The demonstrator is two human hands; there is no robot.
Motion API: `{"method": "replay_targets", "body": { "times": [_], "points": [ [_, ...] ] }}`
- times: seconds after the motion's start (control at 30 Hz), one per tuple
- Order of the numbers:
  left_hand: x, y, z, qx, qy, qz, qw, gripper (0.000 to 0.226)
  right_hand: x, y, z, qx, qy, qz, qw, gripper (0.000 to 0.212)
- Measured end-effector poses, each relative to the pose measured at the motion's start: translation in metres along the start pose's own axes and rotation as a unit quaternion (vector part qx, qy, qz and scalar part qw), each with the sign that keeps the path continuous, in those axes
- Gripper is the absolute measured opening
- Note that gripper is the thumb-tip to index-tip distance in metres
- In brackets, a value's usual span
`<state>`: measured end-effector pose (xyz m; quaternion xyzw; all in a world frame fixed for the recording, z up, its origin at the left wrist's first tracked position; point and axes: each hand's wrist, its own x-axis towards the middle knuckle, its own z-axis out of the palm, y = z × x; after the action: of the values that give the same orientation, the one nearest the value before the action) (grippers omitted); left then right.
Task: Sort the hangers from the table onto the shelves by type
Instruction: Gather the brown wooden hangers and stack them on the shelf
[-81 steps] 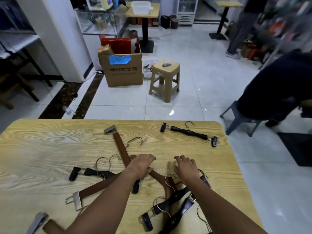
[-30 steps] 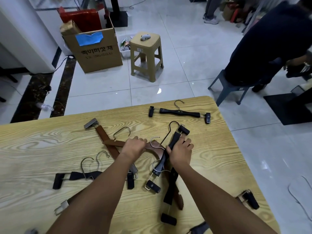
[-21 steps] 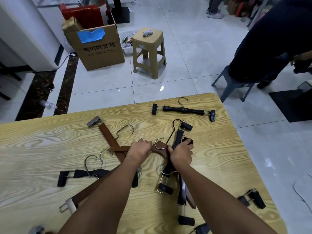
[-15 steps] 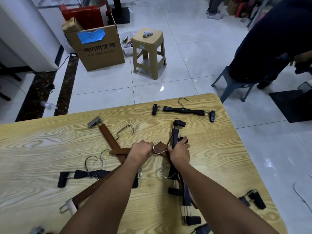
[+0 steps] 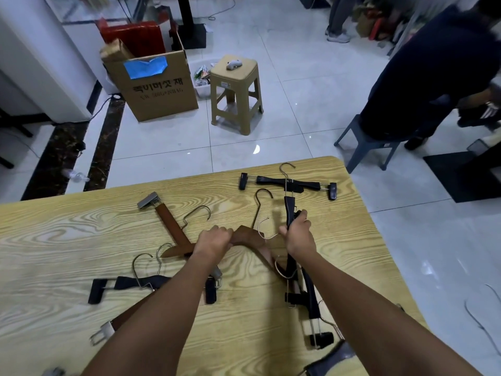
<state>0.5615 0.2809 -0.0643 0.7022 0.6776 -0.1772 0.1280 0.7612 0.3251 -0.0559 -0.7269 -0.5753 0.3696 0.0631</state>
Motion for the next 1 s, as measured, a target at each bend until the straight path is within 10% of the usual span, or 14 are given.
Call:
{"method": "replay_targets", "body": {
  "times": [1.0],
  "points": [
    [-0.069,-0.061,-0.035,-0.044,0.114,-0.191,0.974,0.035,-0.022,0.041,0.005,-0.185,0.021,0.019,0.982,0.061]
  ]
}}
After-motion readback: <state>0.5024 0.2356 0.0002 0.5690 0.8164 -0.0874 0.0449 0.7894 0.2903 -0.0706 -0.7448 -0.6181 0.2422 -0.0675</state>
